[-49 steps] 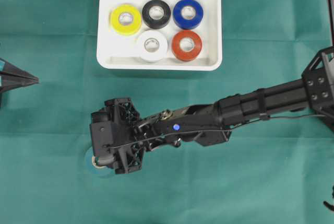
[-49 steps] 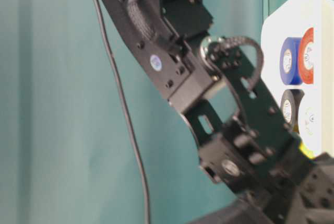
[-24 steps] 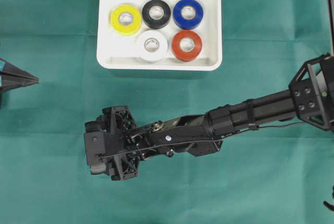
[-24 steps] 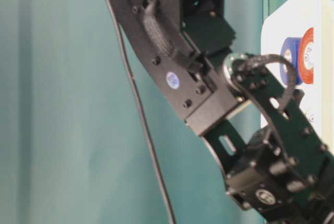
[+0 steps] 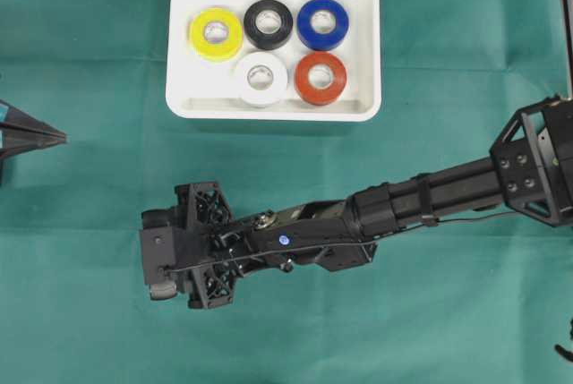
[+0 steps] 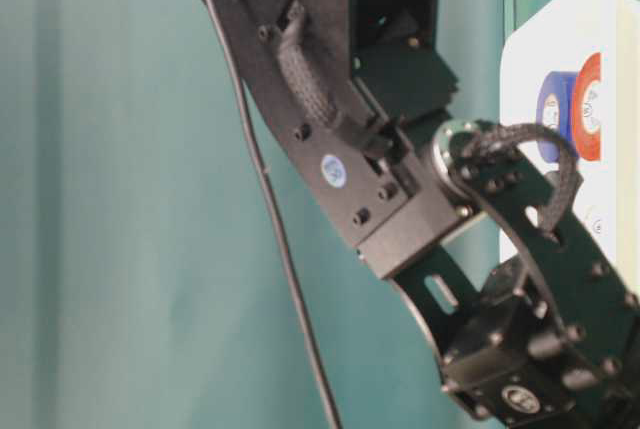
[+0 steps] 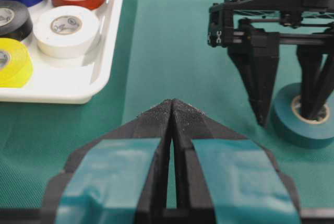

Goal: Put the tape into the white case with the right arm.
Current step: 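Close the right gripper on the teal roll's rim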

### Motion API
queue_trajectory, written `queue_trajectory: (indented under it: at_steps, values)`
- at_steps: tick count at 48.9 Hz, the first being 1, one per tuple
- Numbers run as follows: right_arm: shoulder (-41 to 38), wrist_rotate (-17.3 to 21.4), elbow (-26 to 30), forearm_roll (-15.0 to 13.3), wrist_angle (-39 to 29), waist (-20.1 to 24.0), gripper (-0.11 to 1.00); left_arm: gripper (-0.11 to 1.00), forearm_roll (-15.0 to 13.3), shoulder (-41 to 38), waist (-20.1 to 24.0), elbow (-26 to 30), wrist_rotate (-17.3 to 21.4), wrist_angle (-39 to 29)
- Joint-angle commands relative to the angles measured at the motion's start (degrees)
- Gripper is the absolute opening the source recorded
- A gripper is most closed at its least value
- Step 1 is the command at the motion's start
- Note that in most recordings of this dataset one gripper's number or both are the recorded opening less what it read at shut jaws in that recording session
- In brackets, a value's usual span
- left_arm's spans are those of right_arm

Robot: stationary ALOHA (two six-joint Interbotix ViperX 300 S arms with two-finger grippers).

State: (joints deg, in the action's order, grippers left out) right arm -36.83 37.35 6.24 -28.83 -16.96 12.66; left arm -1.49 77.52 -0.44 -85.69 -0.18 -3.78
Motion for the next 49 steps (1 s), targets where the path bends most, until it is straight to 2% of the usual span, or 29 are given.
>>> queue_trajectory:
  at_steps: [1, 8, 19, 35, 49]
  values:
    - [1.49, -0.09, 1.05, -0.09, -0.44, -0.44, 0.10, 0.01, -0.09, -0.44, 0.18, 0.62, 0.00, 0.35]
    - [2.64, -0.35, 0.79, -0.09, -0.62, -0.35, 0.03, 0.01, -0.09, -0.44, 0.18, 0.62, 0.00, 0.35]
    - [4.66, -0.35, 0.09, -0.18, -1.23, 0.00, 0.02, 0.01, -0.09, -0.44, 0.18, 0.62, 0.00, 0.35]
    - [11.25, -0.18, 0.09, -0.18, -8.00, 0.18, 0.01, 0.01, -0.09, -0.44, 0.18, 0.62, 0.00, 0.35]
    - [12.30, 0.00, 0.09, -0.44, -8.26, -0.35, 0.01, 0.01, -0.09, -0.44, 0.18, 0.62, 0.00, 0.35]
